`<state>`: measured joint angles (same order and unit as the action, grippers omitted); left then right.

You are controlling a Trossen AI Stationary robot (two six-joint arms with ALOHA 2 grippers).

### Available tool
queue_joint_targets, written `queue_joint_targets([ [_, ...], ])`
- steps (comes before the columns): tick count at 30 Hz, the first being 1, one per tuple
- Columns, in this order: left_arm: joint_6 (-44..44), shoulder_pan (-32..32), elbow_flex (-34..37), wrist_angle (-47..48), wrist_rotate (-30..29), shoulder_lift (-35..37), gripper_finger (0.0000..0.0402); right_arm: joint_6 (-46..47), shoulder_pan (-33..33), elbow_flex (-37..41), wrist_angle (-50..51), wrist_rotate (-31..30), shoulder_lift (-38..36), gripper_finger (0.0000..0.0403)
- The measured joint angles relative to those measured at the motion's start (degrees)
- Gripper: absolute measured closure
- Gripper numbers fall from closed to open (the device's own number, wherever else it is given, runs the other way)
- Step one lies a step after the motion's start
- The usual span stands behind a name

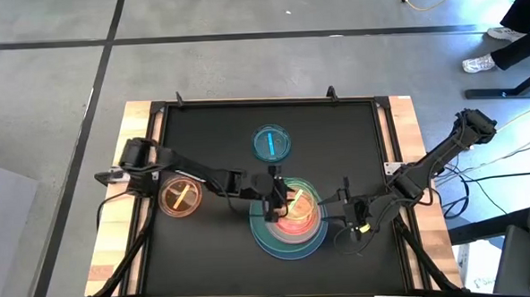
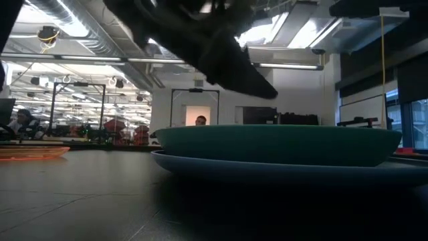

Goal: Stack plastic plates
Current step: Stack the green transparent plate on top of the pink transparent plate

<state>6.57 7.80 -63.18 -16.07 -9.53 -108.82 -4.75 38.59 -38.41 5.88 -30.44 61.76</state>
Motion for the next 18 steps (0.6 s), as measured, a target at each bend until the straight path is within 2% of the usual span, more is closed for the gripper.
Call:
queue_joint_targets([
  [4,0.0,-1.1,0.0,-4.8,4.4,-3.8,0.0285,0.0,0.0,0.0,0.1,0.0,0.0,0.0201],
  [7,0.0,-1.5,0.0,-7.9,5.2,-5.6,0.0285,0.0,0.0,0.0,0.2,0.0,0.0,0.0201],
  [16,-2.1,-3.2,0.0,-4.8,4.8,-7.2,0.0285,0.0,0.0,0.0,0.2,0.0,0.0,0.0201],
  [18,-2.9,-3.1,0.0,-3.9,7.4,-7.3,0.0285,0.0,0.0,0.0,0.2,0.0,0.0,0.0201],
])
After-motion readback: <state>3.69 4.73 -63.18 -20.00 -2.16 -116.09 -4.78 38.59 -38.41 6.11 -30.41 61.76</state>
